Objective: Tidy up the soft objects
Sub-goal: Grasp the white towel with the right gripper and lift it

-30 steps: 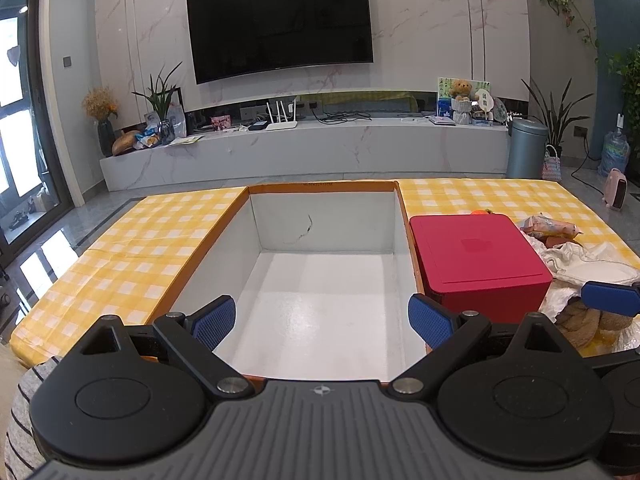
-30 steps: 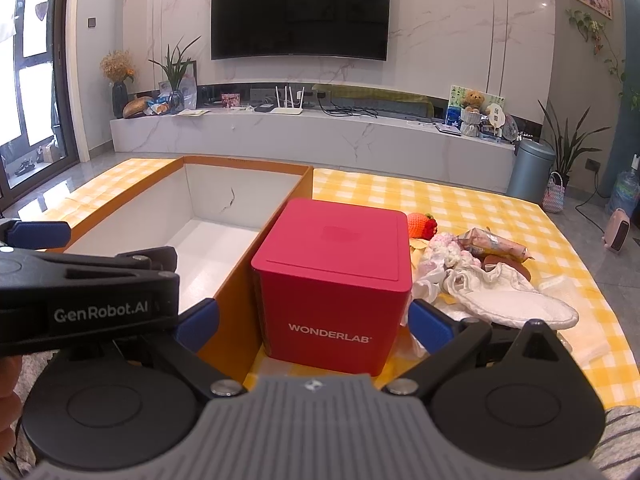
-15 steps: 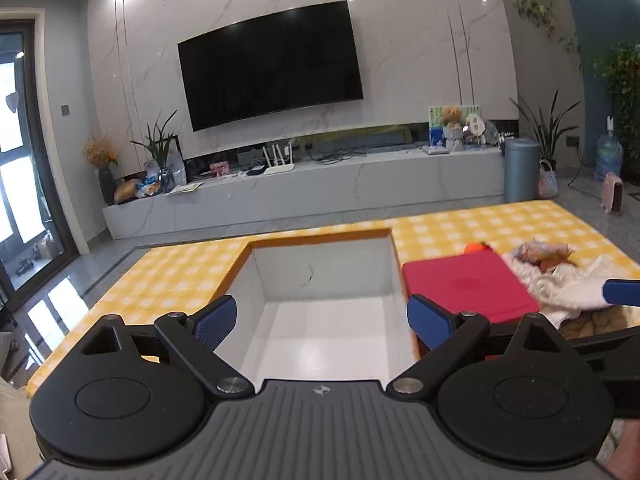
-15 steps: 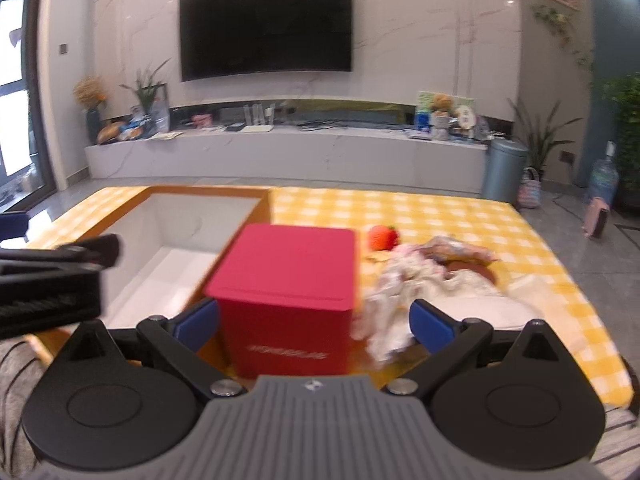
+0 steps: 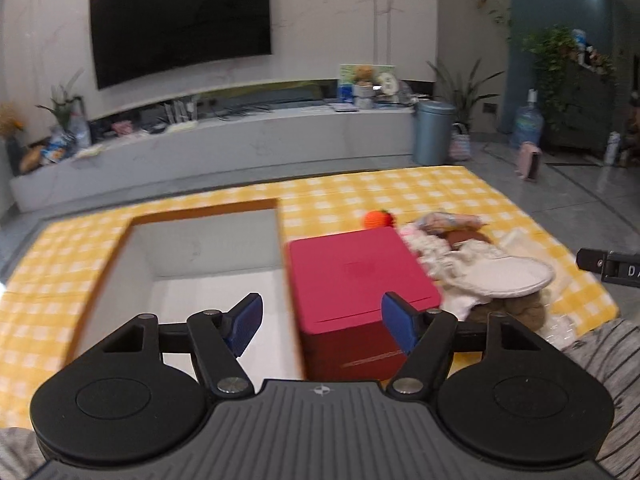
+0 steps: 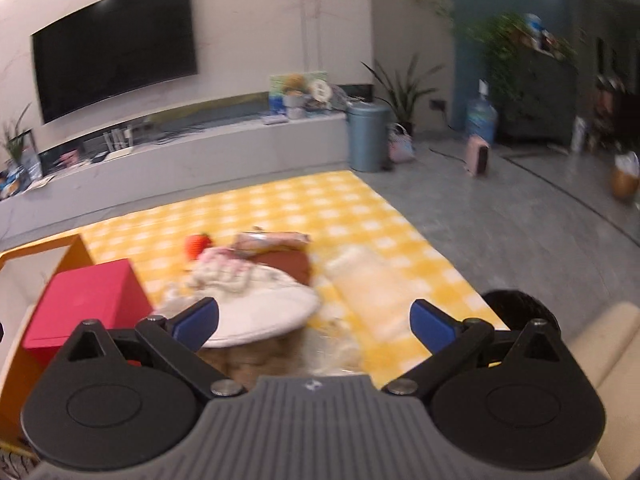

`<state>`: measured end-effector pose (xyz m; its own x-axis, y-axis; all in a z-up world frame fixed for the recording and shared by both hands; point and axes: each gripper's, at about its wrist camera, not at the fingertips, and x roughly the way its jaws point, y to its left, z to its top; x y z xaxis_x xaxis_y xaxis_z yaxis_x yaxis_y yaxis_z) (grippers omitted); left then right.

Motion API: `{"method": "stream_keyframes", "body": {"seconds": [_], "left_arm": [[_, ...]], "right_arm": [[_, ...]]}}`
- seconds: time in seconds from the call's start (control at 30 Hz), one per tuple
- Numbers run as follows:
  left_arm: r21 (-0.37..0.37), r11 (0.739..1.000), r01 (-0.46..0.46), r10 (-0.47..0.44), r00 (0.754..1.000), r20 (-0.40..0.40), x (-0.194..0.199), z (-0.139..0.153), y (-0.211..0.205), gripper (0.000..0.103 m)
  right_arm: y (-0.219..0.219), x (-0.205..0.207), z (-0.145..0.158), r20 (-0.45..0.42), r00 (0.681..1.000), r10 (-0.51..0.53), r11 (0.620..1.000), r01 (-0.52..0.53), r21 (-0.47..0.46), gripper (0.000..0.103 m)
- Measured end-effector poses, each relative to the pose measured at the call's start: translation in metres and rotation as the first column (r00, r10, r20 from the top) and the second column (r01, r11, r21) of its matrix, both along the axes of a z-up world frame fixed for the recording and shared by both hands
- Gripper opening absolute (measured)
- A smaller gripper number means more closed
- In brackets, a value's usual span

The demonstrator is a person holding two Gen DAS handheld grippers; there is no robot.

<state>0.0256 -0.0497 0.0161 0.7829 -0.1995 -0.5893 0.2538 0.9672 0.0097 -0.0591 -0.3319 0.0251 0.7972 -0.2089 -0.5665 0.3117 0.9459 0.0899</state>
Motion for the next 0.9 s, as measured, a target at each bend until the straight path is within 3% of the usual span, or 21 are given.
{"method": "stream_keyframes", "body": {"seconds": [0.13, 0.23, 0.3, 0.37, 0.43, 0.53, 0.57, 0.63, 0.73, 0.9], "left_arm": [[-0.048, 0.999, -0.011, 0.011, 1.0, 0.007, 0.01, -0.005, -0.011, 0.076], [0.0, 0.999, 0.034, -0.034, 0.999, -0.019, 0.017, -0.007, -0.024, 0.076], [0.026, 0.996, 0.09, -0.089, 0.996, -0.031, 0.021, -0.007, -0.033, 0.08], [0.028, 0.994, 0.102, -0.1, 0.994, -0.039, 0.023, -0.009, -0.04, 0.082], [0.022, 0.993, 0.114, -0.113, 0.992, -0.05, 0.025, -0.011, -0.045, 0.083], [0.036, 0.987, 0.159, -0.156, 0.986, -0.065, 0.027, -0.011, -0.049, 0.083], [0.043, 0.986, 0.164, -0.161, 0.985, -0.059, 0.027, -0.01, -0.05, 0.083], [0.071, 0.984, 0.162, -0.159, 0.986, -0.052, 0.027, -0.01, -0.05, 0.084], [0.123, 0.984, 0.129, -0.125, 0.991, -0.04, 0.032, -0.014, -0.051, 0.087], [0.126, 0.985, 0.117, -0.113, 0.993, -0.039, 0.038, -0.018, -0.049, 0.087]], "right_arm": [[-0.011, 0.01, -0.012, -0.033, 0.999, 0.0, 0.999, 0.001, 0.039, 0.1], [-0.016, 0.021, -0.022, -0.057, 0.998, 0.023, 0.997, -0.019, 0.07, 0.1], [-0.023, 0.028, -0.025, -0.04, 0.999, 0.015, 0.99, -0.009, 0.143, 0.1], [-0.033, 0.04, -0.032, -0.017, 0.999, 0.038, 0.962, -0.032, 0.271, 0.098], [-0.042, 0.058, -0.041, -0.018, 0.993, 0.117, 0.915, -0.1, 0.392, 0.067], [-0.051, 0.083, -0.059, -0.116, 0.986, 0.116, 0.882, -0.049, 0.469, 0.065], [-0.056, 0.086, -0.065, -0.111, 0.988, 0.104, 0.868, -0.036, 0.495, 0.063], [-0.064, 0.083, -0.071, -0.044, 0.995, 0.091, 0.823, -0.05, 0.566, 0.047], [-0.07, 0.079, -0.071, 0.063, 0.992, 0.114, 0.766, -0.128, 0.63, 0.047], [-0.072, 0.087, -0.07, 0.093, 0.984, 0.149, 0.731, -0.173, 0.661, 0.047]]}}
